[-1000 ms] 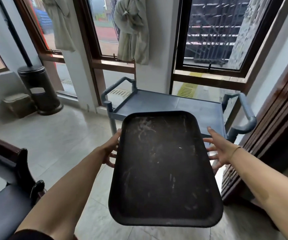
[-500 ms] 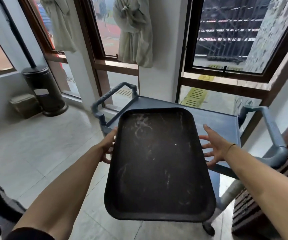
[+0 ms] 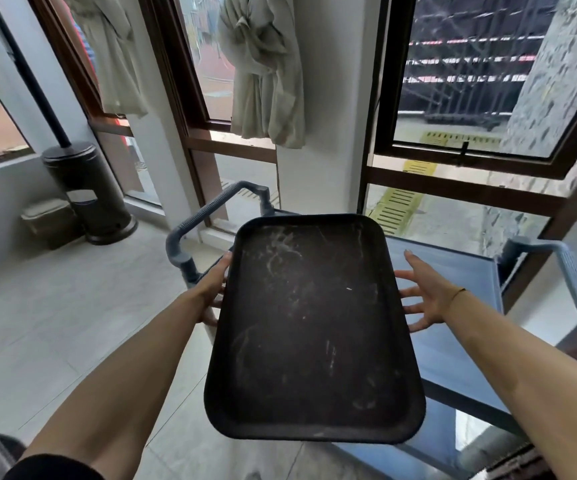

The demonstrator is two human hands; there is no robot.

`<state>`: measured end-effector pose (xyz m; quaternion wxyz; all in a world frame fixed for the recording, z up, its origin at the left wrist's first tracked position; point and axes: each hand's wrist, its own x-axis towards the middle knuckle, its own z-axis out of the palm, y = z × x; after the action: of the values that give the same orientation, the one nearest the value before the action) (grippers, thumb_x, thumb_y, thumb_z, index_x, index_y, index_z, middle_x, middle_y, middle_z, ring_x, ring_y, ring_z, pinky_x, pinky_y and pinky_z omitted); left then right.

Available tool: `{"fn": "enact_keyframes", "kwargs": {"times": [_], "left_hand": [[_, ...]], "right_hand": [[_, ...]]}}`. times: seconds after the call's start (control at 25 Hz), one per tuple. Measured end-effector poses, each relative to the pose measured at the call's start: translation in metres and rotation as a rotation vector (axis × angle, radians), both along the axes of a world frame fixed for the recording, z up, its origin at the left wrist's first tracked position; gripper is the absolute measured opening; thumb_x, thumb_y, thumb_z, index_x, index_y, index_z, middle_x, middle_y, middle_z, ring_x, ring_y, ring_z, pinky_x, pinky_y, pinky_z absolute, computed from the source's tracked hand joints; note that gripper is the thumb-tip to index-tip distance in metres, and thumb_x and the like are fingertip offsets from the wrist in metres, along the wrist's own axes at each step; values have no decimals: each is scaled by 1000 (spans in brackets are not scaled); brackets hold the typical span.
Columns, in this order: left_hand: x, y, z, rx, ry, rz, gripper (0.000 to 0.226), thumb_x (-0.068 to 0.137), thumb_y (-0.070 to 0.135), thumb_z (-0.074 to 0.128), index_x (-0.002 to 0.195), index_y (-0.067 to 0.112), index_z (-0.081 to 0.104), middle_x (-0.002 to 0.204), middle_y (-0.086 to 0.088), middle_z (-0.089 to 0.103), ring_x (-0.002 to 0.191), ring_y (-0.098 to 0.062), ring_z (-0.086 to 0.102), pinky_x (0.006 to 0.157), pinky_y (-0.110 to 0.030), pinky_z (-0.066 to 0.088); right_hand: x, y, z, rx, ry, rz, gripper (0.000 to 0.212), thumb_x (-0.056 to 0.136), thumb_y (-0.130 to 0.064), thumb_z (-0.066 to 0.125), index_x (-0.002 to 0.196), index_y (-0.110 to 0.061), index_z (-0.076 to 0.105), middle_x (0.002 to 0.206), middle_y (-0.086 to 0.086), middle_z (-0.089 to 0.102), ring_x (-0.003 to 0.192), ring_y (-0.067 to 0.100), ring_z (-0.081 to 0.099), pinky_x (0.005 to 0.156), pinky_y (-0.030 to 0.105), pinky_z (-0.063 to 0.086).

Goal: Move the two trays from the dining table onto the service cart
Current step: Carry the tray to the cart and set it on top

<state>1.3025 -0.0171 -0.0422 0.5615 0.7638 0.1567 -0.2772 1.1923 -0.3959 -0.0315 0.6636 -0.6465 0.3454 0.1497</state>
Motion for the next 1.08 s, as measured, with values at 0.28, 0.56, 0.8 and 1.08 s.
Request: {"fn": "enact_keyframes", "kwargs": {"times": [0.28,0.56,0.8,1.08], "left_hand": [[98,-4,-8,50,5,-115,91,63,96,36,106,20,62,114,-3,60,101,-26,58,70,-48,48],[218,-2,-16,115,50,-260,87,76,90,28,96,16,70,104,-5,64,94,-25,59,69,-41,47],[313,6,-43,160,74,-381,84,79,89,25,100,20,67,109,-4,62,101,-26,58,87,-50,47],[373,6,-80,170,133,-489,79,68,94,27,100,32,64,109,0,63,100,-25,59,69,-44,48]], "right_hand": [[67,2,-9,3,15,-52,75,85,-80,34,136,-28,50,136,15,51,121,42,50,89,65,46],[155,27,-26,24,69,-147,72,85,-79,37,132,-27,53,129,15,54,117,40,53,89,64,47],[214,53,-47,50,129,-254,67,85,-78,38,123,-27,59,118,14,61,104,36,59,72,55,51],[252,75,-80,93,216,-365,65,83,-80,39,119,-29,58,117,12,61,100,33,60,65,51,51]]}}
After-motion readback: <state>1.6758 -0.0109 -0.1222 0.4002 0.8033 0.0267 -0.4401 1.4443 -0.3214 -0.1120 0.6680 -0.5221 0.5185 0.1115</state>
